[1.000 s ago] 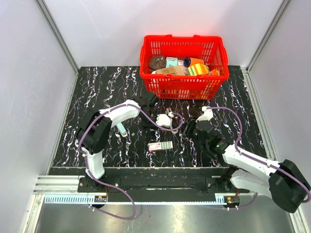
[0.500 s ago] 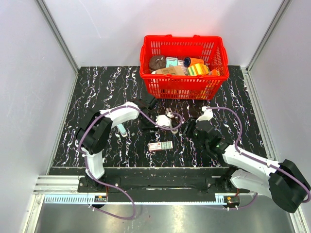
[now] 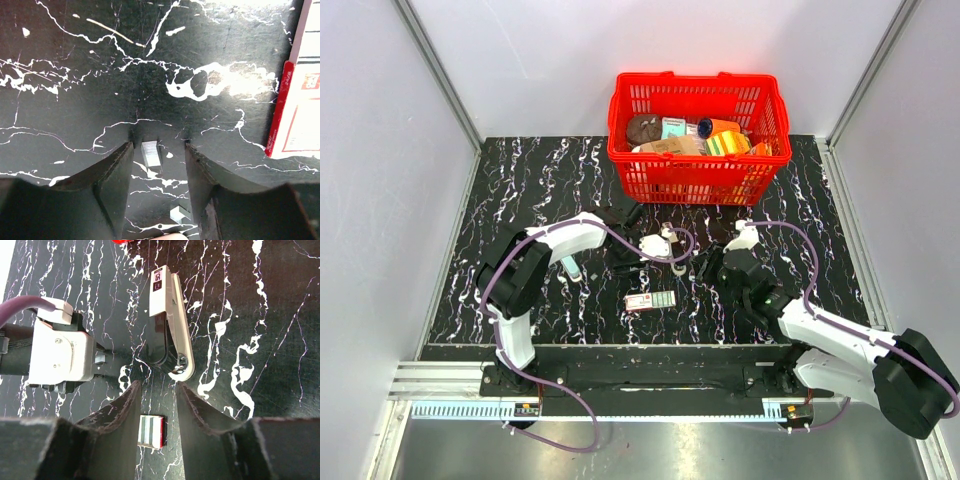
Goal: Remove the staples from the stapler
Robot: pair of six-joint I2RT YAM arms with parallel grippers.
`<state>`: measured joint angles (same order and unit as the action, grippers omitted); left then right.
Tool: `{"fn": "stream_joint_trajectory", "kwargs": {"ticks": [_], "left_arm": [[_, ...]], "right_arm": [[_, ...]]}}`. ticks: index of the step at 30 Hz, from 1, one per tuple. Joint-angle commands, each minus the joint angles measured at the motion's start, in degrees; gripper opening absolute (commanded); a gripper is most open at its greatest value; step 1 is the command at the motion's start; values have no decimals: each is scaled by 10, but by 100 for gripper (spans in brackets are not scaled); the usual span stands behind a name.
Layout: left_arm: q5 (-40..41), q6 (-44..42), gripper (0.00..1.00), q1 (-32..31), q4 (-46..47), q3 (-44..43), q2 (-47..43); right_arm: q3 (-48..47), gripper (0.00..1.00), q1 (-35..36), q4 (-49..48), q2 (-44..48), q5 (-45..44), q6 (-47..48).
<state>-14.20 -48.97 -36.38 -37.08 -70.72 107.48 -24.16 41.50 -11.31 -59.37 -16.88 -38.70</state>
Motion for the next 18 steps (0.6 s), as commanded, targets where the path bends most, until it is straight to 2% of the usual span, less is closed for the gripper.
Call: {"fn": "stream_joint_trajectory", "kwargs": {"ticks": [1,4,9,14,18], "left_arm": [[32,17,49,1,21,9,-3],[33,16,46,1,22,10,-1],[31,24,30,-1,22,5,6],[37,23,26,-1,18,10,7],[38,24,18,-2,17,16,4]], "right_arm": [[3,39,-3,-24,12,-3,5],[3,38,-4,-25,11,-2,5],[3,36,-3,-25,11,-3,4],[3,35,-3,-25,12,-4,5],[3,35,-4,-25,12,-3,4]]}}
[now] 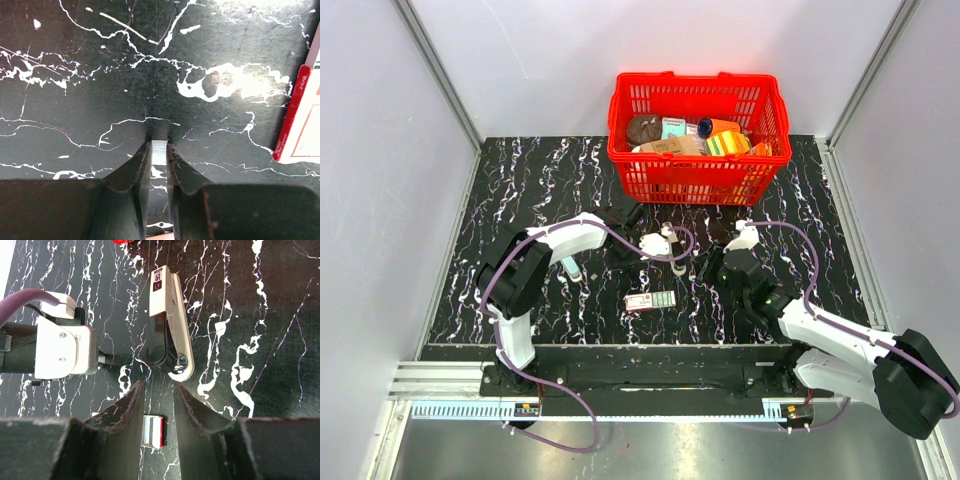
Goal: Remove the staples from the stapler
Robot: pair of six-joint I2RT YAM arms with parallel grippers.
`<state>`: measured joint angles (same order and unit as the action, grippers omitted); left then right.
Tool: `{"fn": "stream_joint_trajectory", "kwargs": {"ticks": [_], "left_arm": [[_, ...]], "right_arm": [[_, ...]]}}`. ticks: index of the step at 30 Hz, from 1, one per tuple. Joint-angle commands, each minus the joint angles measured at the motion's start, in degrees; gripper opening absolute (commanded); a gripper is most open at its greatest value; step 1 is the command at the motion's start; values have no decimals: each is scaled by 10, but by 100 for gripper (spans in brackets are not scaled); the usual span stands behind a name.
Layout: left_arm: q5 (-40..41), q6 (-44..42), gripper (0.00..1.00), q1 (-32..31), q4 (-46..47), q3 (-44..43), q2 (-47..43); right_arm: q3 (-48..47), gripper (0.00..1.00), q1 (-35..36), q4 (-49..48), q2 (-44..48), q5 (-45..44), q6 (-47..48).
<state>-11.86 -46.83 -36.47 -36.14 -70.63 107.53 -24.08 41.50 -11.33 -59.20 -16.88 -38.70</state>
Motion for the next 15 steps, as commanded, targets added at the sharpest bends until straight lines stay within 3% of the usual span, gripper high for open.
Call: {"fn": "stream_joint_trajectory", "kwargs": {"ticks": [1,10,15], "left_arm": [[15,5,17,-2,8,14,3],[-11,38,0,-12,-3,-20,5],[-35,80,0,-14,-15,-49,-11]], "right_arm": [[4,35,-4,-25,12,-4,5],[9,35,-3,-25,22,-7,1],[11,34,-3,-24,29,-10,1]]}}
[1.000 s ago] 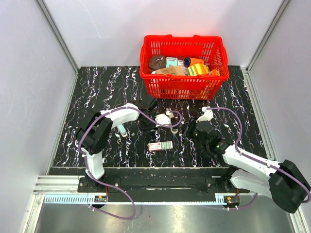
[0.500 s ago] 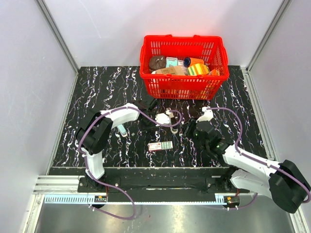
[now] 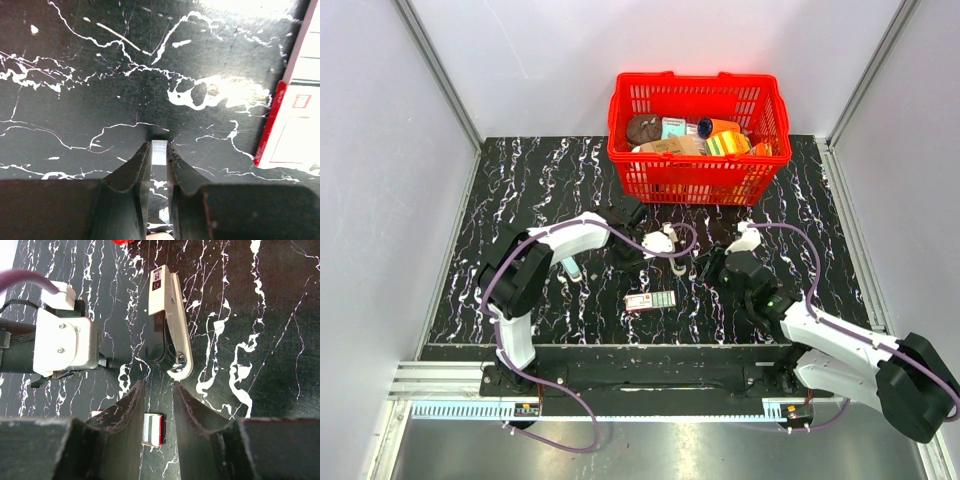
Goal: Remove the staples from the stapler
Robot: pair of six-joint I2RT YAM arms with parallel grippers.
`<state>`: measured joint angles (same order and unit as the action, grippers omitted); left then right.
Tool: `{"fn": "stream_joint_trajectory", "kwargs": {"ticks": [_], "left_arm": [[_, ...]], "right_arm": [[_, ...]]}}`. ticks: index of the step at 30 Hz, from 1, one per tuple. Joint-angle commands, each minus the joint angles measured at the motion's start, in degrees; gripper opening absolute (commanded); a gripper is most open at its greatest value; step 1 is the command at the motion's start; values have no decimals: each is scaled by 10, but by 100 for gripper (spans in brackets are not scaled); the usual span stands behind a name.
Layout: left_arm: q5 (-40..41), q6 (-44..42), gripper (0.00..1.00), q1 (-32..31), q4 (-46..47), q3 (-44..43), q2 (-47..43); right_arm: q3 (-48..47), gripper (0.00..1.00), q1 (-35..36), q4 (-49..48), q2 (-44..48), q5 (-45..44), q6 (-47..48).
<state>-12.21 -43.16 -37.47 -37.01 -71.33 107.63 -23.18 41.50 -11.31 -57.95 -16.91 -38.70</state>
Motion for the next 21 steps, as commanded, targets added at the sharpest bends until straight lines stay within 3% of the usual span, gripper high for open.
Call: {"fn": "stream_joint_trajectory", "kwargs": {"ticks": [1,10,14,17,21], "left_arm": [[-40,55,0,-4,-6,-50,-18],[-127,168,0,1,-17,-104,-109],[-220,244,0,22,-10,-122,-160],[-304,323,0,54,30,-110,-202],[-401,470,0,99,152,-62,-257]], "right_arm": [[3,34,-4,-24,18,-10,2],[-5,37,-3,-25,35,20,24],[-68,41,-4,51,49,47,45],[-117,44,-3,95,76,76,56],[-173,49,-3,100,98,131,52]]}}
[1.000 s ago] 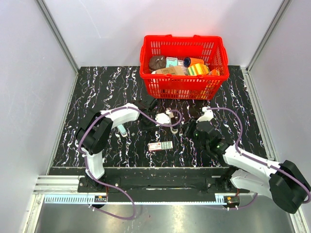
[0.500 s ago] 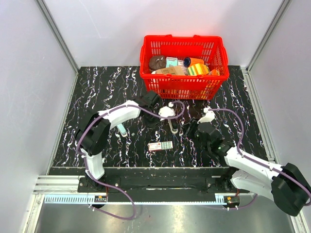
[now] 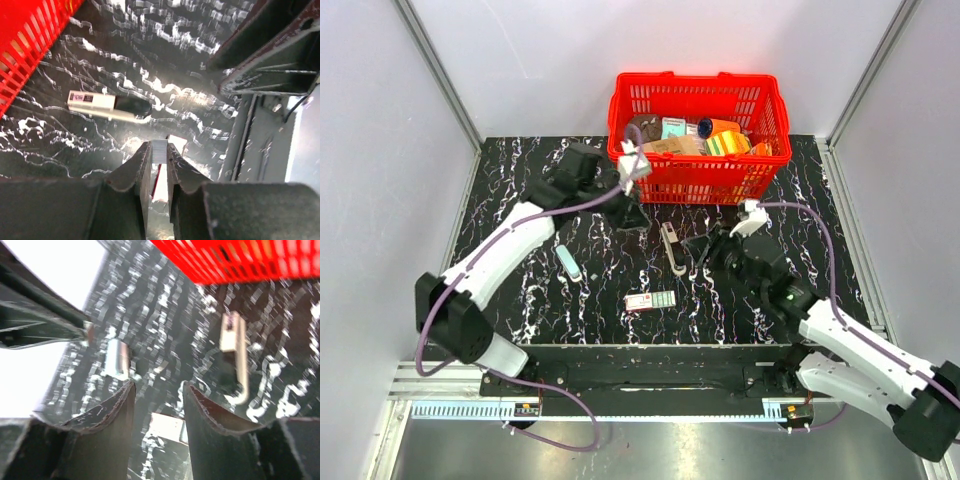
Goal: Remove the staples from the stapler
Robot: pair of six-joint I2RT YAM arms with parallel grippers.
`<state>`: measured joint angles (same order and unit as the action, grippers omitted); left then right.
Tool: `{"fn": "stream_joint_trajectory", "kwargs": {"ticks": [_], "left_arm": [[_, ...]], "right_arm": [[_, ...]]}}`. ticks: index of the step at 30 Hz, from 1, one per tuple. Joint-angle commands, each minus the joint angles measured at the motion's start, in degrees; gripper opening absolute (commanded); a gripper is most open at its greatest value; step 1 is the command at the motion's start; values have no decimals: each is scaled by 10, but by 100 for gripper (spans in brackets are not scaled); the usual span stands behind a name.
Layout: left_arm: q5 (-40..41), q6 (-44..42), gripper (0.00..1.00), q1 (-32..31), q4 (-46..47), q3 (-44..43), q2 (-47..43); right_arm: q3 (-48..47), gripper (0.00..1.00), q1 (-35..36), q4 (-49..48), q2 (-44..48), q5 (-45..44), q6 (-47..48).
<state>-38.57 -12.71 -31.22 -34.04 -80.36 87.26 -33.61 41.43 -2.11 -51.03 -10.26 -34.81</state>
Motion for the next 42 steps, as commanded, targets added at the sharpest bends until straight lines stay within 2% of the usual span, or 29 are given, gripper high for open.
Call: {"fn": "stream_joint_trajectory", "kwargs": {"ticks": [1,6,7,10,20,28,42], "left_arm": [[-155,202,0,45,161,46,-69],[-216,383,0,70,329,114,-119],[-227,408,0,73,339,119,-121],[-241,491,0,84,445,148,-132],[-273,657,0,107,621,212,-129],[-276,711,0,107,681,224,-121],[-270,707,0,107,682,231,-113]], "right_arm": [[-81,51,-2,5,26,85,11],[-150,58,-2,-33,-28,196,-26],[-158,59,-2,-41,-40,211,-33],[-167,59,-3,-73,-61,228,-50],[-175,57,-2,-127,-91,267,-69],[-180,55,-2,-163,-113,281,-87],[-179,52,-2,-210,-123,297,-91]]}}
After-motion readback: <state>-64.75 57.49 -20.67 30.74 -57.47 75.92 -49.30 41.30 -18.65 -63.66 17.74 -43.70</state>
